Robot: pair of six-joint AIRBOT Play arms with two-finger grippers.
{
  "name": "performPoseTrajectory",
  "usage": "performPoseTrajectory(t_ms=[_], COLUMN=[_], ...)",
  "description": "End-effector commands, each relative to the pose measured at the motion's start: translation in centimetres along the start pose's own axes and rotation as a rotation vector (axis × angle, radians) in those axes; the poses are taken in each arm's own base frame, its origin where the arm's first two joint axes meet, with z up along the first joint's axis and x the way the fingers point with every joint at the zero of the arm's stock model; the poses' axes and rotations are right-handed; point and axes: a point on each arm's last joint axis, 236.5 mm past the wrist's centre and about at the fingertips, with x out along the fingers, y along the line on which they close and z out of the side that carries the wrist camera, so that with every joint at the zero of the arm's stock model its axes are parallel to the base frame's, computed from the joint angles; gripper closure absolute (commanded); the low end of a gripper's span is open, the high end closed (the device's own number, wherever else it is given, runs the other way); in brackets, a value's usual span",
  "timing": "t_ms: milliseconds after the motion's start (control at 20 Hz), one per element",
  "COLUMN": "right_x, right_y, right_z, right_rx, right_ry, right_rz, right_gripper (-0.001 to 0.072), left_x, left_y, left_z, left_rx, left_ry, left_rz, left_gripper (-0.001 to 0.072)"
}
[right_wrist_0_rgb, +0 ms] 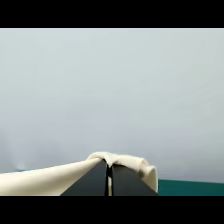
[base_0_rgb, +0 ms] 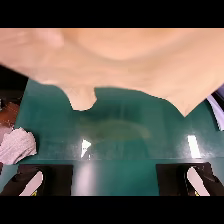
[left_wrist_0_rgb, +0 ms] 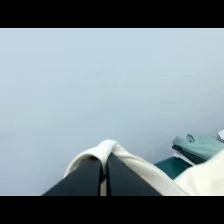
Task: Fold the shirts.
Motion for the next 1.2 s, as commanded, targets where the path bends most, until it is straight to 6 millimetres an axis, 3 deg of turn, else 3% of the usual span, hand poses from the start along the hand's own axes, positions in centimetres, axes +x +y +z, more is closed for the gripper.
performPoseTrajectory(t_ms=[0, 50, 150, 250, 350, 500, 650, 800, 950, 1050, 1150], right_x=[-2.7, -2.4, -0.9, 1.8, 3.8, 4.4, 5.3, 7.8, 12.4, 16.0, 18.9], right_y=[0.2, -0.7, -3.2, -6.2, -9.8, -13.5, -14.9, -16.0, -17.6, -18.0, -17.9], right_z=[2.4, 1.6, -2.0, -8.4, -16.5, -27.9, -35.6, -41.9, -46.1, -47.8, -48.8], right_rx=[-0.087, -0.063, 0.038, 0.200, 0.346, 0.536, 0.635, 0.645, 0.580, 0.496, 0.454], right_ry=[-0.011, 0.033, 0.193, 0.424, 0.677, 1.036, 1.232, 1.316, 1.248, 1.159, 1.078], right_rz=[-0.100, -0.131, -0.172, -0.188, -0.217, -0.245, -0.251, -0.271, -0.293, -0.263, -0.246], right_gripper=[0.0698, 0.0698, 0.0698, 0.0698, 0.0699, 0.0698, 0.0698, 0.0698, 0.0698, 0.0698, 0.0698], left_x=[-3.4, -3.2, -1.8, 0.6, 3.3, 5.5, 5.7, 6.1, 7.7, 9.3, 10.9], left_y=[-2.3, -1.9, -0.1, 2.2, 4.3, 6.4, 7.6, 9.2, 10.9, 11.9, 14.2], left_z=[4.2, 3.7, 1.2, -4.0, -12.0, -26.9, -39.6, -48.5, -53.7, -55.5, -56.8], left_rx=[0.052, 0.057, 0.011, -0.079, -0.187, -0.394, -0.585, -0.708, -0.691, -0.687, -0.658], left_ry=[-0.118, -0.100, -0.036, 0.087, 0.300, 0.699, 0.979, 1.103, 1.099, 1.043, 0.974], left_rz=[0.010, 0.023, 0.053, 0.068, 0.053, 0.007, -0.009, 0.027, 0.015, 0.016, 0.079], left_gripper=[0.0685, 0.0685, 0.0685, 0.0685, 0.0685, 0.0685, 0.0685, 0.0684, 0.0685, 0.0684, 0.0684])
